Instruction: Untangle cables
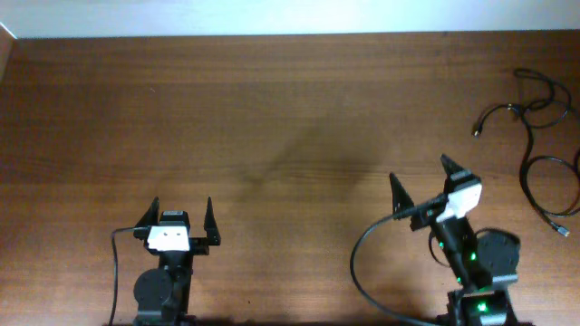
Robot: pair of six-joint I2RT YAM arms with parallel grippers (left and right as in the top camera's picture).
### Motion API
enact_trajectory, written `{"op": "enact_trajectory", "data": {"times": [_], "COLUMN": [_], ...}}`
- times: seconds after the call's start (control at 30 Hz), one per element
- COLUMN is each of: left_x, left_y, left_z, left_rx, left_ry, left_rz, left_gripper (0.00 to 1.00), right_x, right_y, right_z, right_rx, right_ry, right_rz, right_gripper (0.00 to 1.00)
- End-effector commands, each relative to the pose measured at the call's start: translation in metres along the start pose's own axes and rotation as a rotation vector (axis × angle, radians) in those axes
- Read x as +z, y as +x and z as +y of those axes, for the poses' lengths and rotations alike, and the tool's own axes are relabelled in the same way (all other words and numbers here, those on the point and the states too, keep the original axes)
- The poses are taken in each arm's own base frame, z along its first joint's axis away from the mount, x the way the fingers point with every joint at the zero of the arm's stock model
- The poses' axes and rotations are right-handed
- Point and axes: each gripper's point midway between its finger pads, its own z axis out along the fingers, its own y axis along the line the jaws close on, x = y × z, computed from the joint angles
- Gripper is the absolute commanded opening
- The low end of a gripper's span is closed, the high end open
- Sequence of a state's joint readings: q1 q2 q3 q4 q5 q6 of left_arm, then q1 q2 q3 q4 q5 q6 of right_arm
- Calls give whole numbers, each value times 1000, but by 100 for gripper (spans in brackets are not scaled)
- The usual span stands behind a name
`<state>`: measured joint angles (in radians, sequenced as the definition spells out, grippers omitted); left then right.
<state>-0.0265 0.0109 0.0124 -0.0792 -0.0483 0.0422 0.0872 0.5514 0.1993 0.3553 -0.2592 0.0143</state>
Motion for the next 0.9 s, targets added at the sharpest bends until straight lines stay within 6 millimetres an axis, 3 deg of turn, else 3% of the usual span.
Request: {"op": "enact_trajectory", "data": {"times": [0.0, 0.1, 0.47, 0.57, 0.87], "left_x": [0, 0, 0, 0, 0], "left_y": [1, 1, 1, 1, 1], "left_z": [0, 0, 0, 0, 0], "left_rx": [11, 11, 11, 11, 11], "left_ry": [2, 2, 2, 2, 2], "left_rz": [1, 1, 1, 1, 1], "left_gripper": [99, 99, 99, 99, 99], "right_x": [-15, -27, -44, -45, -45], "right_y": [12, 21, 63, 65, 65], "right_z": [5, 7, 6, -6, -6], "right_rx": [-13, -25, 13, 86, 86], "right_ry": [-3, 0, 29, 104, 102], "right_rz": [-44, -91, 59, 62, 60], "right_gripper": [99, 99, 99, 99, 99]}}
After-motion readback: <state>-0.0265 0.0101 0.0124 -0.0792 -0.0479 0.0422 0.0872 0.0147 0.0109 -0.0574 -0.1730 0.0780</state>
